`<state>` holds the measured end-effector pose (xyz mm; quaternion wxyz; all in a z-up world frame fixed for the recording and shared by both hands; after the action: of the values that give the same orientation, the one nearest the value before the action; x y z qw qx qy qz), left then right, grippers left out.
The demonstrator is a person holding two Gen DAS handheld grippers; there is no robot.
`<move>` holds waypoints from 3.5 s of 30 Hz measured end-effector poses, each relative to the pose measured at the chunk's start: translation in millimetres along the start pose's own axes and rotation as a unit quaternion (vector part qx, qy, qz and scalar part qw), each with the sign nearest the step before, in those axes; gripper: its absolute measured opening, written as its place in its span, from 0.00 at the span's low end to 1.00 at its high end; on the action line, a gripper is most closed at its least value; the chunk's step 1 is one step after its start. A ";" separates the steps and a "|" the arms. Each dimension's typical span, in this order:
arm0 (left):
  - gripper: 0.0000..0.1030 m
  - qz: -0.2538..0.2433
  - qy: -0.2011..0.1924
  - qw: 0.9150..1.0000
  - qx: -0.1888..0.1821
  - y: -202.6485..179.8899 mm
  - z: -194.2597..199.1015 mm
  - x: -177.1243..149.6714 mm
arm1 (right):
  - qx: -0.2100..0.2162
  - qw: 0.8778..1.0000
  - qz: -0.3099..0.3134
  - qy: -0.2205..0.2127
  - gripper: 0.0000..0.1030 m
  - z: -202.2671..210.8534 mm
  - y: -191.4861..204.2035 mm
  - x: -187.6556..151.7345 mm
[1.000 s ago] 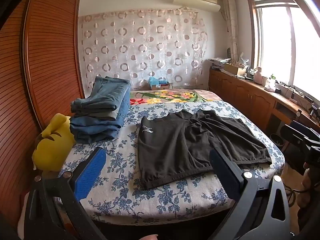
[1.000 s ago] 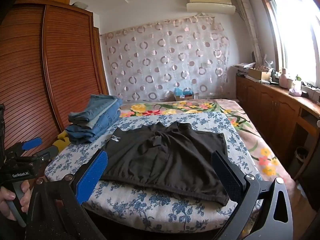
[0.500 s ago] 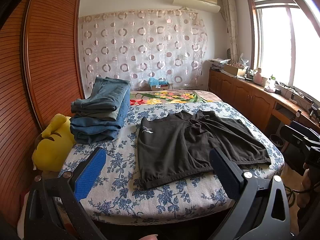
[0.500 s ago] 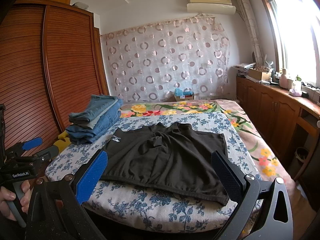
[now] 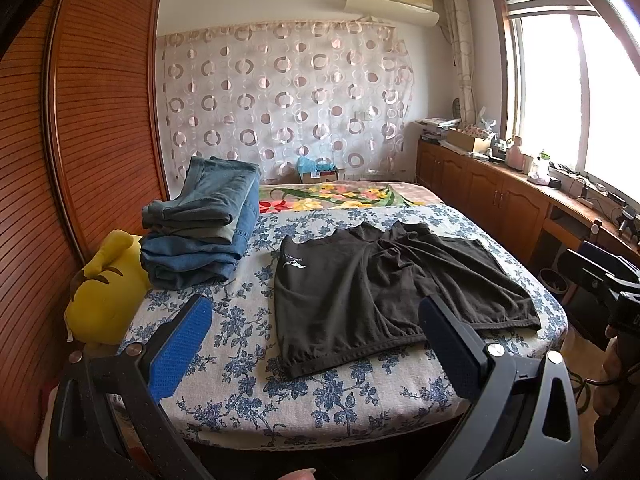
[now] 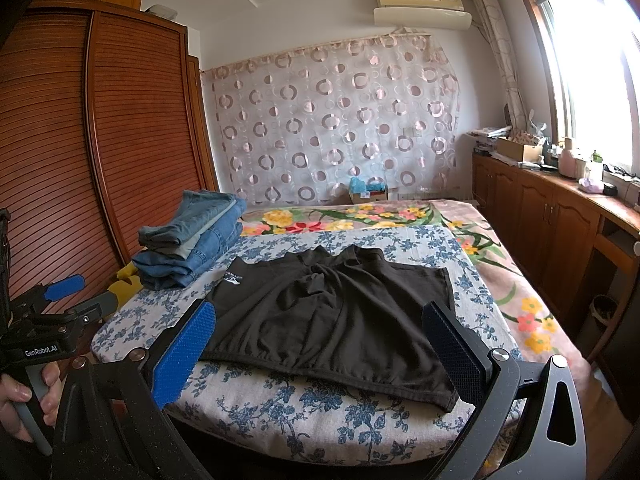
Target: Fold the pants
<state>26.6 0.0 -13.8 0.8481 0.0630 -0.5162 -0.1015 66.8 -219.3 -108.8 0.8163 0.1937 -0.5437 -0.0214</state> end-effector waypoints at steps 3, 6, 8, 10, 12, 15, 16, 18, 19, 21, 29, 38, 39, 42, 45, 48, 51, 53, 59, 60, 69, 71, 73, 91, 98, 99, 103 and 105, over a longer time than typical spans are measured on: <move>1.00 0.000 0.000 1.000 0.000 0.0 -0.1 0.1 | 0.000 1.000 0.000 -0.001 1.00 0.1 -0.1 0.0; 1.00 0.000 -0.001 1.000 0.000 0.0 0.0 0.0 | 0.000 1.000 0.000 0.000 1.00 0.2 0.0 -0.1; 1.00 0.000 -0.001 1.000 0.000 0.0 -0.1 0.1 | 0.000 1.000 0.000 -0.001 1.00 0.2 0.1 -0.2; 1.00 0.000 -0.001 1.000 0.000 0.1 -0.2 0.1 | 0.001 1.000 0.001 -0.001 1.00 0.1 0.9 0.6; 1.00 0.000 -0.001 1.000 0.000 0.1 -0.2 0.1 | 0.001 1.000 0.001 -0.001 1.00 1.1 1.1 0.8; 1.00 0.000 -0.001 1.000 0.001 0.0 0.1 0.1 | 0.001 1.000 0.001 -0.001 1.00 1.2 1.3 0.8; 1.00 0.000 -0.002 1.000 0.000 0.0 0.0 0.1 | 0.001 1.000 0.001 -0.001 1.00 1.1 1.7 0.8; 1.00 0.000 -0.002 1.000 0.001 0.0 0.0 0.1 | 0.001 1.000 0.001 -0.001 1.00 1.2 1.4 0.7; 1.00 -0.001 -0.002 1.000 0.000 0.0 0.0 0.1 | 0.001 1.000 0.001 -0.001 1.00 1.2 1.5 0.7; 1.00 -0.001 -0.002 1.000 0.001 0.0 0.0 0.1 | 0.001 1.000 0.001 -0.002 1.00 1.2 1.6 0.6; 1.00 -0.001 -0.003 1.000 0.001 0.0 0.1 0.2 | 0.002 1.000 0.002 -0.003 1.00 1.9 2.9 3.3; 1.00 -0.001 -0.004 1.000 0.001 0.1 0.0 0.2 | 0.003 1.000 0.003 -0.004 1.00 1.8 3.7 4.0; 1.00 -0.001 -0.004 1.000 0.001 0.0 0.1 0.2 | 0.003 1.000 0.003 -0.004 1.00 1.7 3.6 4.0; 1.00 -0.001 -0.004 1.000 0.001 0.0 0.2 0.2 | 0.003 1.000 0.002 -0.004 1.00 1.9 3.3 3.9; 1.00 -0.001 -0.004 1.000 0.001 0.0 0.1 0.1 | 0.003 1.000 0.003 -0.004 1.00 1.8 3.4 3.8; 1.00 -0.001 0.000 1.000 0.000 0.0 -1.8 -0.4 | 0.002 1.000 0.001 -0.003 1.00 2.2 2.5 4.1; 1.00 0.000 0.005 1.000 -0.003 -0.5 -7.0 -1.3 | 0.000 1.000 0.001 -0.001 1.00 1.2 -0.1 2.6; 1.00 0.000 0.008 1.000 -0.006 2.2 -11.1 -0.3 | 0.000 1.000 0.000 0.001 1.00 0.6 -3.2 1.7; 1.00 -0.008 0.019 1.000 -0.024 -0.3 -29.3 -2.4 | -0.002 1.000 0.004 0.013 1.00 -5.0 -15.3 3.7; 1.00 -0.010 0.020 0.999 -0.026 -2.0 -31.2 -4.0 | -0.004 1.000 0.007 0.015 1.00 -5.8 -17.2 4.8; 1.00 -0.024 0.032 0.997 -0.063 -7.0 -66.9 -2.8 | -0.027 0.999 0.025 0.024 0.99 -20.3 -34.2 20.3; 1.00 -0.025 0.036 0.996 -0.072 -9.2 -73.0 -4.1 | -0.027 0.999 0.022 0.028 0.97 -23.7 -38.0 24.2; 1.00 -0.028 0.040 0.996 -0.079 -12.1 -80.9 -5.2 | -0.026 0.999 0.019 0.032 0.97 -27.1 -41.0 27.5; 1.00 -0.013 0.065 0.992 -0.103 -8.6 -125.9 -17.6 | -0.061 0.991 0.018 0.119 0.53 -96.5 -74.7 54.2; 1.00 -0.009 0.081 0.991 -0.105 -4.6 -136.5 -27.3 | -0.082 0.981 -0.013 0.173 0.41 -135.5 -90.0 72.6; 1.00 -0.009 0.084 0.991 -0.104 -3.6 -137.7 -28.5 | -0.086 0.980 -0.016 0.181 0.40 -138.5 -89.8 74.2; 1.00 -0.008 0.092 0.990 -0.105 -2.8 -143.1 -33.7 | -0.105 0.972 -0.027 0.209 0.33 -152.7 -92.7 78.0; 1.00 -0.007 0.096 0.990 -0.107 -3.4 -145.0 -36.8 | -0.110 0.969 -0.031 0.217 0.29 -157.3 -91.8 82.7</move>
<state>138.7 5.7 -112.8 0.8947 -0.0149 -0.4184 -0.1555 257.6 -278.4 -119.8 0.9302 0.1195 -0.3412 -0.0639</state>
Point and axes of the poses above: each gripper's, at about its wrist camera, not at the fingertips, and z roughly against the way its jaws point, y to its left, x to its top, the point moved 3 cm from there along -z, roughly the way its jaws point, and after that the axes turned 14 degrees about -z, right-handed, at the moved point
